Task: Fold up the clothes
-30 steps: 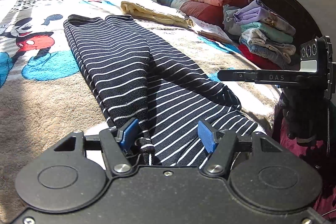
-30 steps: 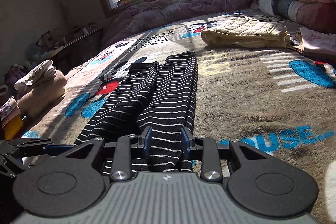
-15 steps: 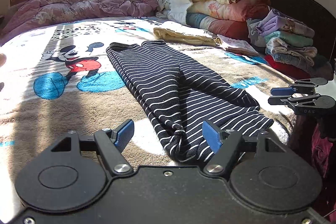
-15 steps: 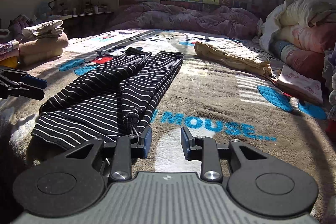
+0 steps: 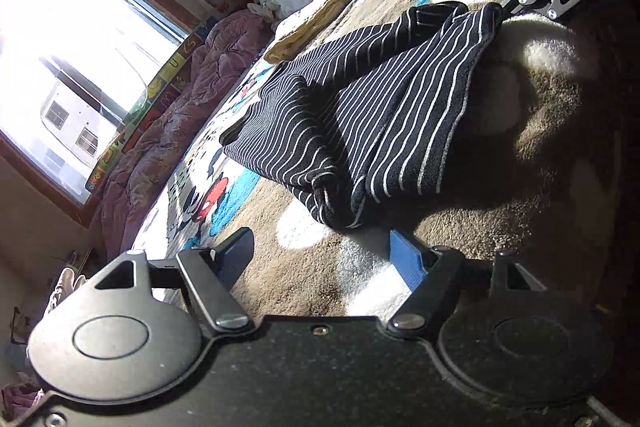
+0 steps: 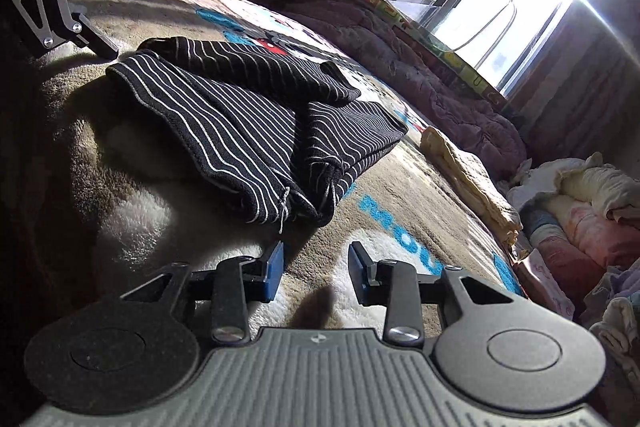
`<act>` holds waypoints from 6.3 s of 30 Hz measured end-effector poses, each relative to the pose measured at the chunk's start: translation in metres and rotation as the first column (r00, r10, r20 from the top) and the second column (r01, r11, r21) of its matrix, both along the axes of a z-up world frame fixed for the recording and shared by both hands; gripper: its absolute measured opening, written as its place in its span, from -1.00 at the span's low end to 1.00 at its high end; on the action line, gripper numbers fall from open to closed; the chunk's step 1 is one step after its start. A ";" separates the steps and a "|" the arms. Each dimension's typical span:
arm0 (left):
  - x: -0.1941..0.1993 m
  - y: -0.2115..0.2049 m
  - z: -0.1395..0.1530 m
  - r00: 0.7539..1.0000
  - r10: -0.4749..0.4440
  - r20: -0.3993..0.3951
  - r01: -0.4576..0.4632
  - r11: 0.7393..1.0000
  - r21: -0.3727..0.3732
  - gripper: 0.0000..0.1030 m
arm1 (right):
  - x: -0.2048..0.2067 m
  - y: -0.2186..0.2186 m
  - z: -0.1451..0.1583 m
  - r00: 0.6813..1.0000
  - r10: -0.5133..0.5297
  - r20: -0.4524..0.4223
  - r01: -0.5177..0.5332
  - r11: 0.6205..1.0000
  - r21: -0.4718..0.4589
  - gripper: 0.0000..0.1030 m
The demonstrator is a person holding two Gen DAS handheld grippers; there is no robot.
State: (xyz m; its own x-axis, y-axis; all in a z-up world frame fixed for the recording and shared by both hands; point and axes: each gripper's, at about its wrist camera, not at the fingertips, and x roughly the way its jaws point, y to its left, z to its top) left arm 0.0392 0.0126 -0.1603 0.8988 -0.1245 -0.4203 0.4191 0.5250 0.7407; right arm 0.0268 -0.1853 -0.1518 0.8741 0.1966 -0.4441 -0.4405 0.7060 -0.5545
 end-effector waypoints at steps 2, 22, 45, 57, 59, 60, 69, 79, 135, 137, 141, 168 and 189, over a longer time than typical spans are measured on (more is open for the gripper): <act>0.002 -0.003 -0.005 0.998 -0.028 0.049 0.025 0.998 0.052 0.46 | 0.003 0.003 -0.001 0.999 0.020 0.027 -0.019 0.999 -0.034 -0.16; 0.026 0.000 -0.008 0.974 -0.135 0.180 0.113 0.985 0.127 0.31 | 0.018 0.008 -0.006 0.982 0.098 0.164 -0.087 0.993 -0.074 -0.15; 0.007 -0.012 -0.017 0.983 -0.118 0.140 0.092 0.979 0.181 -0.81 | 0.017 0.011 0.007 0.993 0.095 0.068 -0.101 0.992 0.078 -0.66; -0.046 0.009 0.051 0.989 -0.120 0.088 0.131 0.982 -0.136 -0.81 | -0.050 -0.015 0.053 0.988 0.132 0.083 -0.143 0.979 0.142 -0.67; -0.043 0.017 0.064 0.992 -0.104 0.076 0.120 0.958 -0.259 -0.81 | -0.054 -0.022 0.064 0.987 0.122 0.109 -0.141 0.970 0.198 -0.66; -0.038 0.020 0.069 0.993 -0.099 0.070 0.116 0.945 -0.307 -0.81 | -0.054 -0.025 0.069 0.986 0.116 0.118 -0.141 0.964 0.227 -0.66; 0.016 0.040 0.091 0.995 -0.097 -0.035 0.050 0.752 -0.657 -0.81 | -0.006 -0.048 0.091 0.991 0.064 0.121 -0.115 0.874 0.472 -0.64; 0.115 0.063 0.089 0.962 -0.123 -0.245 -0.152 0.503 -0.851 -0.81 | 0.091 -0.079 0.084 0.995 0.082 -0.051 -0.017 0.669 0.743 -0.65; 0.277 0.090 0.050 0.903 -0.213 -0.372 -0.343 0.161 -0.925 -0.76 | 0.297 -0.085 0.051 0.969 0.138 -0.203 0.121 0.451 0.885 -0.83; 0.281 0.087 0.046 0.892 -0.196 -0.407 -0.374 0.185 -0.909 -0.76 | 0.302 -0.085 0.045 0.965 0.135 -0.225 0.142 0.455 0.879 -0.83; 0.285 0.082 0.041 0.875 -0.172 -0.452 -0.413 0.222 -0.883 -0.74 | 0.311 -0.078 0.028 0.948 0.105 -0.300 0.212 0.492 0.844 -0.82; 0.233 0.021 0.053 0.907 -0.227 -0.355 -0.108 0.689 -0.717 -0.09 | 0.233 -0.022 0.046 0.957 0.149 -0.249 0.025 0.812 0.583 -0.43; 0.332 0.007 0.066 0.856 -0.262 -0.446 -0.151 0.698 -0.700 -0.34 | 0.298 -0.005 0.066 0.967 0.216 -0.135 -0.112 0.838 0.534 -0.42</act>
